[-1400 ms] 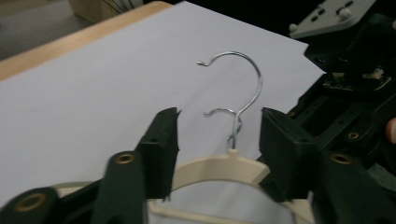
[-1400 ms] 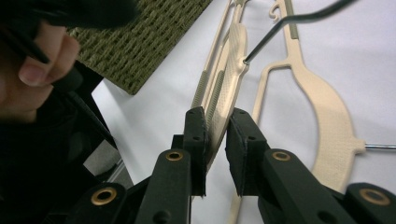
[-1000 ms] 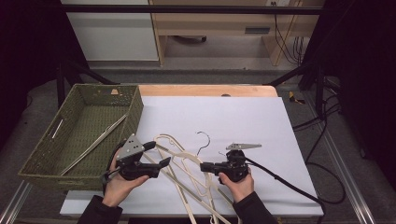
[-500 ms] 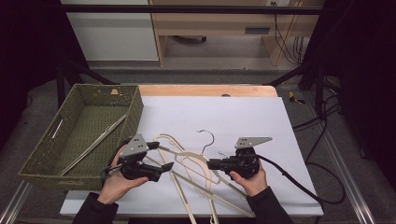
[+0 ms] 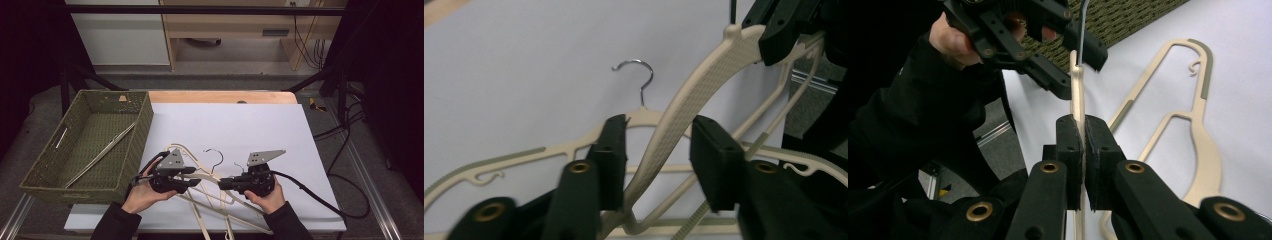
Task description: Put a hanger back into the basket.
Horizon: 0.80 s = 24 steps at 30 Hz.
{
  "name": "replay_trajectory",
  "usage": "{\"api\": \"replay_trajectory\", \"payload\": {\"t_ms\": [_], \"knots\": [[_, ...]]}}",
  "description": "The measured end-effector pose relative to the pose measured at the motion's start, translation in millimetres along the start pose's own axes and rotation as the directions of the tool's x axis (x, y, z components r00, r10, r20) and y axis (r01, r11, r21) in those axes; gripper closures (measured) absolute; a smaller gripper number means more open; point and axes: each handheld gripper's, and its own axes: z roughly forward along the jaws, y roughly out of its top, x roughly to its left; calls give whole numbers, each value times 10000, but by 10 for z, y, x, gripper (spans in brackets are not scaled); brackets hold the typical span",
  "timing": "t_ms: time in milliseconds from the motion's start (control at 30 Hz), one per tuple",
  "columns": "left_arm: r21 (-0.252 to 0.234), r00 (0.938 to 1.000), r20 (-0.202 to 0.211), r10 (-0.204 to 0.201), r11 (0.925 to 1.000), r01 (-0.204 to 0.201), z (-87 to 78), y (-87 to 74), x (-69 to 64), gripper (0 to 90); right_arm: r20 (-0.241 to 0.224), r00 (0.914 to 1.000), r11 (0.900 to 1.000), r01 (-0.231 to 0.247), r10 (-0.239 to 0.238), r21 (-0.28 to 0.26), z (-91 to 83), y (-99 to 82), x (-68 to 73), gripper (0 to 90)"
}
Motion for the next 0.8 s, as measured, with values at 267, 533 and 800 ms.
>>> {"api": "replay_trajectory", "payload": {"t_ms": [267, 533, 800], "knots": [[389, 9994, 246, 253, 9989, -262, -2, -47, -47, 702, -179, 9998, 9995, 32, -27, 318, 29, -15, -12, 862], [319, 9981, 462, 410, 9986, -425, -35, -45, -186, 809, 833, 9945, 9979, 641, -636, -37, -8, -13, 4, 751], [-23, 9988, 389, 314, 9995, -313, -23, -43, -304, 866, 1687, 9807, 9919, 1108, -991, -615, -86, 1, 33, 564]]}}
